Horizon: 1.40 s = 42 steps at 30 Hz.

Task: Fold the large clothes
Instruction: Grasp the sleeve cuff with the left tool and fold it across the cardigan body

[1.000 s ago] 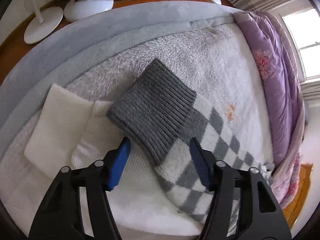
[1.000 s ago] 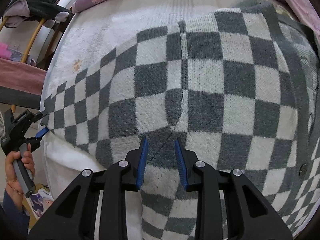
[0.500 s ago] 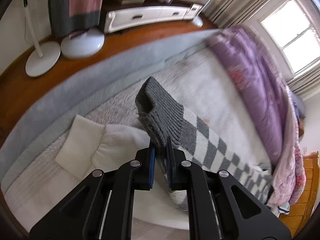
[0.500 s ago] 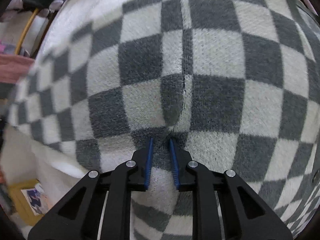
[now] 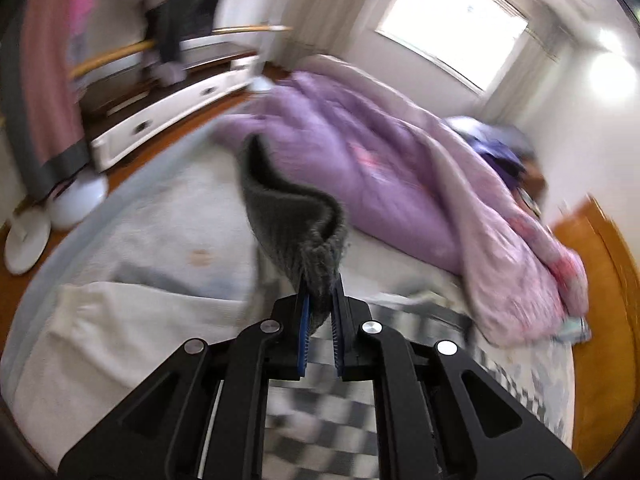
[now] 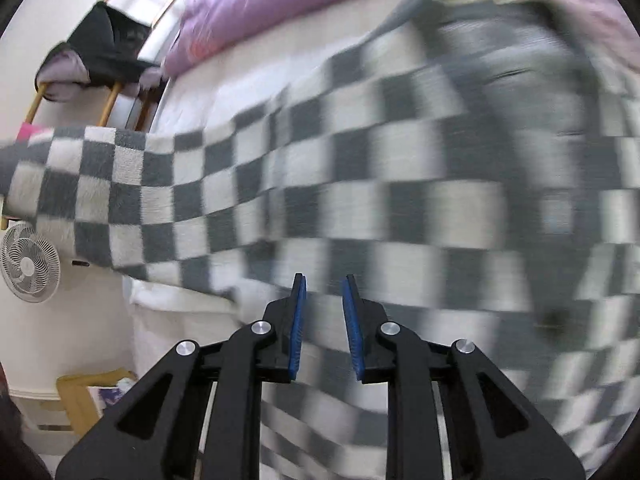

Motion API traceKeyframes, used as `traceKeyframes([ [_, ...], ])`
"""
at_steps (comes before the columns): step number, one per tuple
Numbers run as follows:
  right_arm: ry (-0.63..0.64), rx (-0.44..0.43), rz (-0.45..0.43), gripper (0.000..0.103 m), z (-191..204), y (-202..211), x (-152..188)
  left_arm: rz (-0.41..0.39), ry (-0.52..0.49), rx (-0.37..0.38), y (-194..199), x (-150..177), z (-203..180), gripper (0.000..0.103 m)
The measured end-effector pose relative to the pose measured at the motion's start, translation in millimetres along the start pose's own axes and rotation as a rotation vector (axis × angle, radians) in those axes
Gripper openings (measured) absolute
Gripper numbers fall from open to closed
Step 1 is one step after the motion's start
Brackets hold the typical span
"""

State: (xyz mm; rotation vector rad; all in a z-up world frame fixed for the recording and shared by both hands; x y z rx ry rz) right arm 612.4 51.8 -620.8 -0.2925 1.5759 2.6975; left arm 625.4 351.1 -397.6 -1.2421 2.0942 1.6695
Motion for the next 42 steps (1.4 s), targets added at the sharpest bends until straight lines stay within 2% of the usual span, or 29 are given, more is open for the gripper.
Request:
traceKeyframes([
  [3,-0.035,0.07,-0.062,0.02,-77.9,62.1,4.3,0.039,-0.06,0.054,-27.5,30.9,-92.3,0.009],
  [6,-0.084,0.167,-0.124,0.032,-157.1,116.7,14.9,0.098,-0.102,0.079,-59.1,73.7,-163.3,0.009],
  [8,-0.131,0.23,-0.155,0.046,-209.9,147.9,21.9,0.143,-0.13,0.099,-84.0,105.2,-210.6,0.009],
  [10,-0.198,0.294,-0.177,0.051,-265.8,181.5,29.7,0.208,-0.149,0.111,-112.7,144.3,-256.3,0.009],
  [13,-0.294,0.331,-0.208,0.052,-333.0,221.4,43.8,0.289,-0.217,0.078,-152.3,200.0,-294.8,0.009],
  [15,-0.348,0.352,-0.227,0.052,-364.3,241.9,50.8,0.343,-0.278,0.048,-180.7,239.3,-313.6,0.009],
  [17,-0.416,0.368,-0.245,0.055,-400.0,258.5,63.5,0.393,-0.332,0.007,-203.3,272.7,-323.1,0.009],
  [20,-0.532,0.352,-0.274,0.057,-443.1,274.2,77.6,0.445,-0.352,-0.043,-218.6,310.0,-316.6,0.009],
  [25,-0.71,0.297,-0.335,0.057,-497.6,291.1,92.0,0.511,-0.394,-0.102,-241.9,344.1,-309.9,0.01],
  [28,-0.829,0.271,-0.388,0.057,-534.7,297.4,95.0,0.522,-0.422,-0.132,-247.6,353.2,-312.1,0.013],
  [34,-0.981,0.173,-0.496,0.057,-592.1,309.2,78.3,0.546,-0.44,-0.137,-254.7,367.2,-321.2,0.028],
  [36,-1.001,0.165,-0.508,0.057,-606.0,309.4,71.6,0.567,-0.463,-0.134,-258.3,376.3,-325.3,0.041],
  [39,-1.058,0.127,-0.519,0.057,-623.4,304.2,64.4,0.579,-0.499,-0.112,-259.4,388.0,-337.2,0.045],
  [42,-1.051,0.09,-0.533,0.057,-628.0,302.2,53.5,0.583,-0.531,-0.086,-258.3,395.5,-349.1,0.053],
])
Point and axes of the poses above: each gripper's, at about its wrist camera, not at the fingertips, and y roughly against the way its jaws point, z to its left, x to its underside, the point moved 10 cm from there along -y, roughly the way its jaws point
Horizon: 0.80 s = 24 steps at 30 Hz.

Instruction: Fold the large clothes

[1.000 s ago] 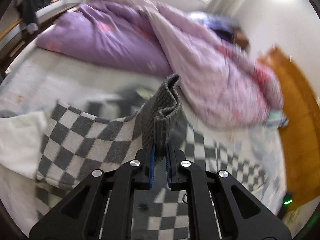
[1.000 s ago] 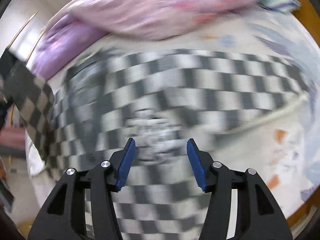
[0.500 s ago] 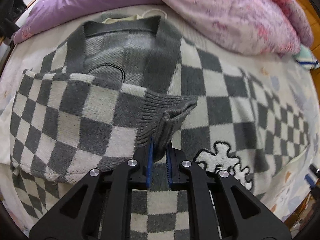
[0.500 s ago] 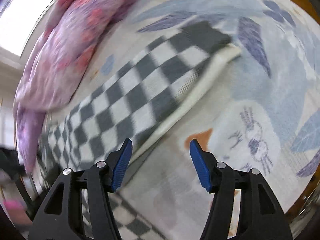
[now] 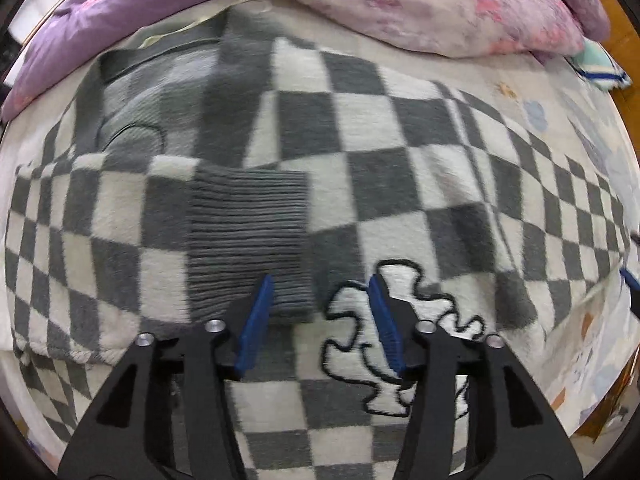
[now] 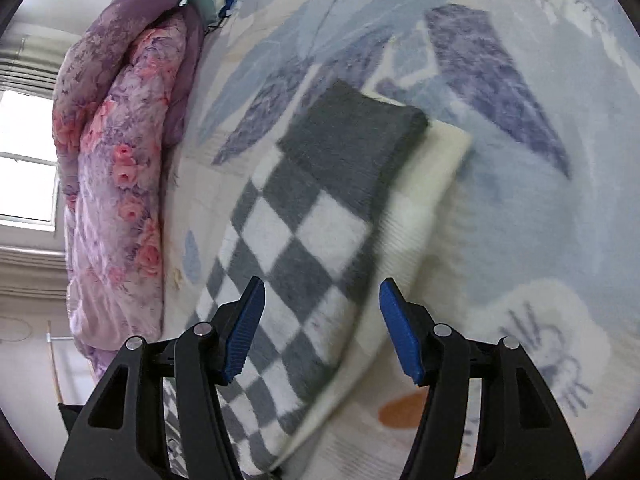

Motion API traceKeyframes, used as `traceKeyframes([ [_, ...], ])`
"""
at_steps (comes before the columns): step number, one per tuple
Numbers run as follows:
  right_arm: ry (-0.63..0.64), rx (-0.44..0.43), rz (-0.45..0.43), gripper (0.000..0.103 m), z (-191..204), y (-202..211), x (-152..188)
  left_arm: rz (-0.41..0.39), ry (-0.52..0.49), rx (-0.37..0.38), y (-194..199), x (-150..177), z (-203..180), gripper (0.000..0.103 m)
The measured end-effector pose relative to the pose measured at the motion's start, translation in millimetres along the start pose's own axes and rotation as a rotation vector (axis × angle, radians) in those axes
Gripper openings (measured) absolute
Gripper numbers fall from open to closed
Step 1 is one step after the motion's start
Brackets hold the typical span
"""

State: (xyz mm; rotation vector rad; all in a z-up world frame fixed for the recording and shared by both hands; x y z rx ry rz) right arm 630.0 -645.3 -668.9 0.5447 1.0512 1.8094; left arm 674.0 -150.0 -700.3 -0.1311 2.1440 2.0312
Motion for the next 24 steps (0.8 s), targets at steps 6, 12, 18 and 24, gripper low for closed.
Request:
traceKeyframes([
  [6,0.011,0.053,0.056,0.048,-3.4,-23.2,-0.6,0.044,-0.02,0.024,-11.2,4.7,-14.8,0.055],
  [12,0.058,0.084,0.025,0.011,-4.7,-13.7,-1.1,0.035,-0.006,0.072,-0.2,12.1,-18.0,0.058],
  [18,0.247,0.091,-0.107,0.011,47.2,33.7,17.0,0.022,0.1,0.134,16.3,17.7,-1.1,0.061],
  [24,0.495,0.036,-0.235,0.01,151.2,78.2,70.5,0.008,0.287,0.241,41.3,20.9,45.7,0.061],
])
Point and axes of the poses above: each gripper's, at about its wrist camera, not at the fingertips, and y roughly against the way its jaws point, z to its left, x to its underside, the point moved 10 cm from there along -y, roughly the way its jaws point
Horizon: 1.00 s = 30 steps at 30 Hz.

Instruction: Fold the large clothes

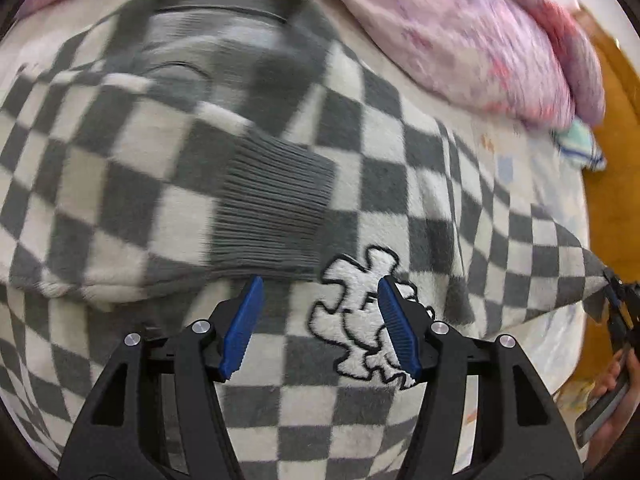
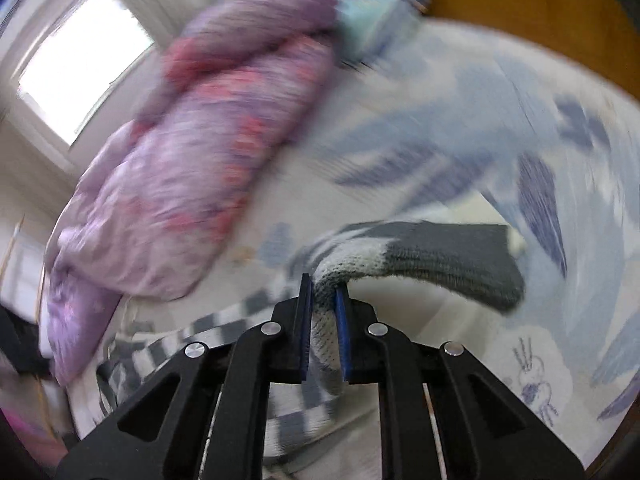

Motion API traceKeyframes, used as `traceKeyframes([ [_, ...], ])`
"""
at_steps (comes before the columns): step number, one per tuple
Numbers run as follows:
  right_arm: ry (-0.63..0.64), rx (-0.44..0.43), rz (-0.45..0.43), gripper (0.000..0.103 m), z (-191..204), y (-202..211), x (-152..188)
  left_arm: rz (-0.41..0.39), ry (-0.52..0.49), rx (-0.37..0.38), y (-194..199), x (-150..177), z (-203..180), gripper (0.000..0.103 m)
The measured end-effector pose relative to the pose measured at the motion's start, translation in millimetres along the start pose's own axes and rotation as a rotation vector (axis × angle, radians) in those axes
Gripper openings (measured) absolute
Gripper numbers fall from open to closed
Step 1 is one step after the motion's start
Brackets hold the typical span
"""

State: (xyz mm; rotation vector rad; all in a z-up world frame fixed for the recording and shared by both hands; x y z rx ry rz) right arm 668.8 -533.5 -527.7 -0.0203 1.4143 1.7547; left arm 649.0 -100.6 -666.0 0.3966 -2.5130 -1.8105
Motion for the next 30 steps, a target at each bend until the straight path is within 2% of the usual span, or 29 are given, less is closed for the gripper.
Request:
traceKeyframes([
  [3,0.153,-0.032,-0.047,0.01,72.8,21.6,9.0,-0.038,0.033,-0.007,28.7,-7.5,35.4,0.061],
  [7,0.36,-0.11,-0.059,0.01,188.6,36.4,58.2,-0.101,0.125,-0.023,76.1,-22.7,106.4,0.063],
  [11,0.494,-0.201,0.0,0.01,301.6,34.5,154.2,-0.169,0.18,-0.073,123.1,-35.2,179.3,0.063],
  [15,0.602,-0.267,0.128,0.01,374.0,15.4,266.0,-0.202,0.208,-0.132,156.9,-34.7,246.4,0.063],
  [18,0.761,-0.256,0.297,0.01,395.4,-16.4,357.8,-0.203,0.224,-0.161,172.2,-26.8,287.6,0.063],
  [20,0.842,-0.255,0.384,0.013,396.8,-27.7,400.5,-0.195,0.243,-0.166,176.4,-16.7,309.3,0.063],
  [22,0.87,-0.247,0.432,0.02,390.9,-30.6,422.2,-0.177,0.269,-0.151,175.5,-6.3,322.2,0.063],
  [23,0.869,-0.256,0.432,0.027,392.5,-26.6,426.7,-0.169,0.279,-0.133,173.7,-1.2,325.4,0.063],
  [25,0.846,-0.279,0.432,0.034,387.7,-18.5,420.1,-0.158,0.285,-0.126,169.1,6.0,327.4,0.063],
  [27,0.823,-0.285,0.417,0.036,380.0,-12.4,408.1,-0.15,0.283,-0.106,162.2,6.3,320.1,0.063],
  [30,0.782,-0.243,0.38,0.038,352.7,-5.5,374.8,-0.128,0.278,-0.053,145.7,-0.6,302.1,0.063],
])
Point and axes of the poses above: each gripper's, at about its wrist camera, not at the fingertips, and y roughly against the way its jaws point, z to its left, x to its underside, the point moved 10 cm from there along -y, roughly the way its jaws point
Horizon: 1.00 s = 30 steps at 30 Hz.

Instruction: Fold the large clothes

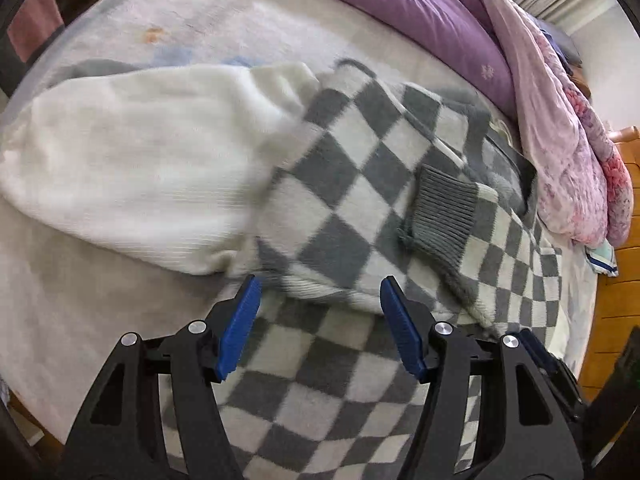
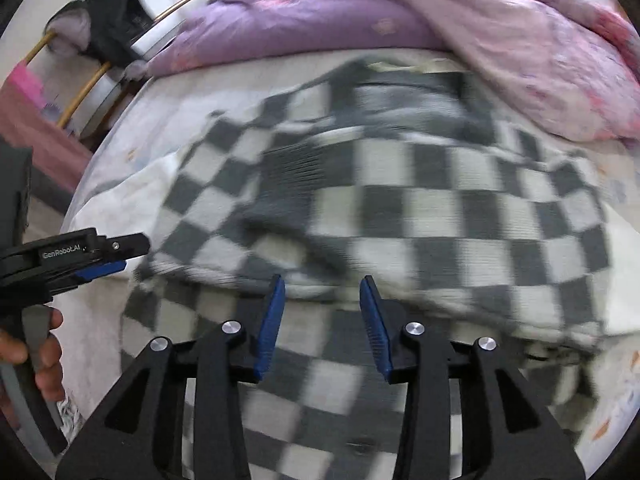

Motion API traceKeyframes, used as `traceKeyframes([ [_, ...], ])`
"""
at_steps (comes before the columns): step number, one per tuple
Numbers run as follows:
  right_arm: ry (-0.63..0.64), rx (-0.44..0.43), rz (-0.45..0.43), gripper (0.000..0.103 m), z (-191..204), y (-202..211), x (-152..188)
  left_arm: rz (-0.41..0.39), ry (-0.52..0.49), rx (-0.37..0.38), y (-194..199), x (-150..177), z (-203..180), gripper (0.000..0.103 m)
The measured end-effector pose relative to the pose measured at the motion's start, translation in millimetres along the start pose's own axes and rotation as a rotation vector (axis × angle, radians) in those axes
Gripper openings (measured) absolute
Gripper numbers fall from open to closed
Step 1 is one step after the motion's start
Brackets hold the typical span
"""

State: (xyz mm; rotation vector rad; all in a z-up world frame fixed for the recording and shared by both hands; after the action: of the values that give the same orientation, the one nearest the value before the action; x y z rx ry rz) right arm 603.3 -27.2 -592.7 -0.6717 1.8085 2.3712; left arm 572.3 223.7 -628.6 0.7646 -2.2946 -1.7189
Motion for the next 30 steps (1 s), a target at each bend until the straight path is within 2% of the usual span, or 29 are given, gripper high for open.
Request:
traceKeyframes([
  [1,-0.026,0.029,-0.008,0.04,-22.8,6.1,-3.3,0.003,-0.004,0.03,-4.7,-2.4,-9.3,0.065],
  [2,-0.04,0.051,-0.013,0.042,-33.8,11.9,-1.3,0.01,-0.009,0.06,-10.7,-5.7,-21.7,0.076],
  [3,-0.061,0.079,-0.02,0.042,-53.8,16.8,-3.8,0.022,-0.01,0.086,-21.1,-8.9,-34.8,0.082],
  [7,-0.117,0.178,-0.041,0.043,-121.5,31.5,-6.4,0.056,-0.038,0.097,-59.7,-19.7,-71.7,0.082],
  [9,-0.167,0.2,-0.047,0.043,-153.4,35.3,-7.2,0.075,-0.043,0.094,-79.4,-22.7,-82.5,0.082],
  [11,-0.219,0.208,-0.051,0.043,-177.6,37.3,-6.9,0.104,-0.06,0.029,-102.1,-22.9,-82.7,0.082],
  [13,-0.273,0.205,-0.055,0.043,-197.6,39.3,-6.3,0.118,-0.059,0.005,-114.4,-22.7,-80.5,0.082],
  [14,-0.305,0.211,-0.058,0.044,-210.2,39.2,-5.9,0.11,-0.06,-0.002,-116.4,-23.4,-80.4,0.079],
  [16,-0.37,0.205,-0.059,0.045,-231.5,39.6,-4.5,0.083,-0.077,-0.019,-114.7,-25.4,-82.8,0.062],
  [17,-0.394,0.202,-0.059,0.046,-238.0,39.4,-4.1,0.061,-0.096,-0.01,-111.7,-26.8,-85.8,0.024],
  [18,-0.424,0.201,-0.059,0.046,-246.5,39.7,-3.5,0.049,-0.102,-0.028,-109.0,-28.3,-84.8,0.007],
  [22,-0.515,0.16,-0.062,0.046,-266.5,37.9,-9.6,-0.034,-0.089,-0.03,-78.7,-38.6,-83.5,0.006],
  [25,-0.514,0.115,-0.069,0.046,-263.5,36.7,-21.6,-0.114,-0.121,-0.044,-45.1,-48.7,-84.1,0.006],
  [30,-0.447,0.067,-0.023,0.045,-241.6,13.4,-37.8,-0.094,-0.076,-0.073,-39.2,-49.0,-62.0,0.006],
])
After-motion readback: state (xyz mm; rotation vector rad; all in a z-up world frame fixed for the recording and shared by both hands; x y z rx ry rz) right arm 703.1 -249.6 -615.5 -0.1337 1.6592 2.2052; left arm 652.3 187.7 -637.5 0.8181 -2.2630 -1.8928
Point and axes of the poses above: each gripper's, at about its wrist camera, not at the fingertips, and y roughly against the way its jaws point, z to its left, x to its underside, the point moved 10 cm from there along -y, roughly the way its jaws point
